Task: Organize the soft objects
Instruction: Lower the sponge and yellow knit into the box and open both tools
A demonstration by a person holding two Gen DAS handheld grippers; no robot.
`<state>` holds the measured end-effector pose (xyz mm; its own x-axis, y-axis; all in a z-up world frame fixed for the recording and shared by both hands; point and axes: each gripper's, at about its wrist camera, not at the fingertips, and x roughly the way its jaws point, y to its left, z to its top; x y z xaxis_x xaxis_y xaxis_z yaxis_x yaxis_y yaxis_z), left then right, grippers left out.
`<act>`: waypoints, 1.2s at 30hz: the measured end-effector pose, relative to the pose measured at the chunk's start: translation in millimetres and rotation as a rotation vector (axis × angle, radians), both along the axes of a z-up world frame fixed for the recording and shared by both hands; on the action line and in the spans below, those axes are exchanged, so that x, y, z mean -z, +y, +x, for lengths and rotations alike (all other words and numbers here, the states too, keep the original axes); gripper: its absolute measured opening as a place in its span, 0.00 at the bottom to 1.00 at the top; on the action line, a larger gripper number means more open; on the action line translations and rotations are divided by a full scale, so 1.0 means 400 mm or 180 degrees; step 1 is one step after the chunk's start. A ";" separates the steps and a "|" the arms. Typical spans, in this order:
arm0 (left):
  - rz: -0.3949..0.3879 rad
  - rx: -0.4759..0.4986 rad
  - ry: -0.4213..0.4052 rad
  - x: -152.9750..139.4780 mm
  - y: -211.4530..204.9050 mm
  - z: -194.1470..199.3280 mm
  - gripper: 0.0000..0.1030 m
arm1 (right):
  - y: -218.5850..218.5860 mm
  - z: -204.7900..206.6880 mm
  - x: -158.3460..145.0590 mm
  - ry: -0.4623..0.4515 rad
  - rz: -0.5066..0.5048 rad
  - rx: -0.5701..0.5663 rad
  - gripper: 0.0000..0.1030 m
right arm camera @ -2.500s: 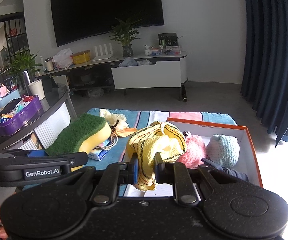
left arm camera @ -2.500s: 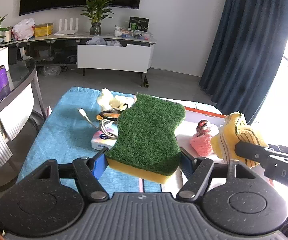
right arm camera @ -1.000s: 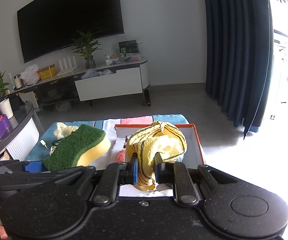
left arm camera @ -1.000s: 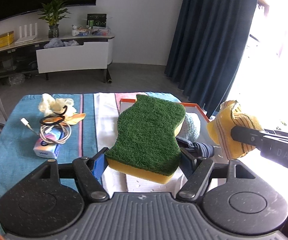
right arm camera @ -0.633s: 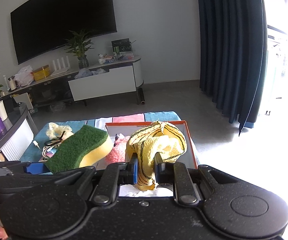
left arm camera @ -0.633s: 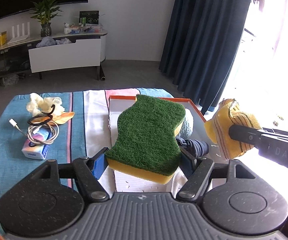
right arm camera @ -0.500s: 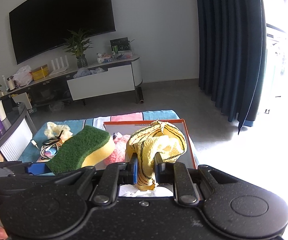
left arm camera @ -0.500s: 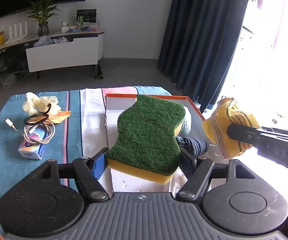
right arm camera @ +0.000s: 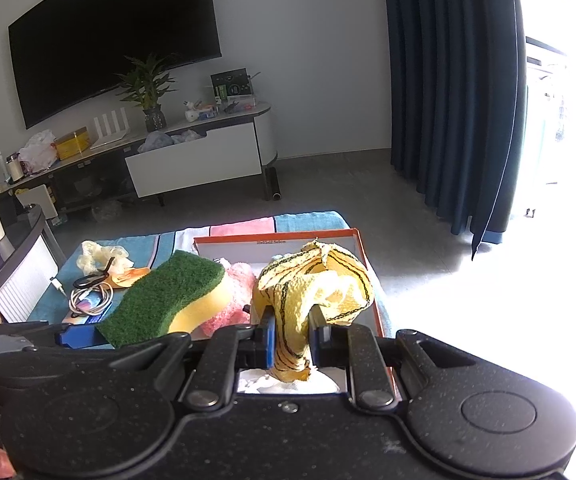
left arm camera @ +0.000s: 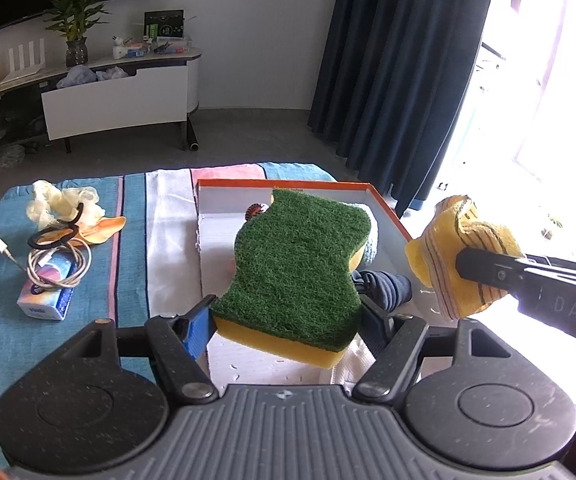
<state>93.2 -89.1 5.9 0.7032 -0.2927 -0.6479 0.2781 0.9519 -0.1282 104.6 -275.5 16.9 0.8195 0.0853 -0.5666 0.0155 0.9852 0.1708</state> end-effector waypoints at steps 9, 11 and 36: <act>0.0009 0.0027 0.0036 0.012 -0.013 0.014 0.71 | -0.011 0.018 0.005 -0.0036 -0.0007 0.0027 0.19; 0.0008 0.0018 0.0042 0.014 -0.014 0.018 0.72 | -0.013 0.023 0.008 -0.0039 -0.0006 0.0021 0.20; -0.0262 -0.0008 0.0137 0.014 0.024 -0.009 0.85 | -0.005 0.022 0.017 -0.0061 -0.0024 0.0014 0.64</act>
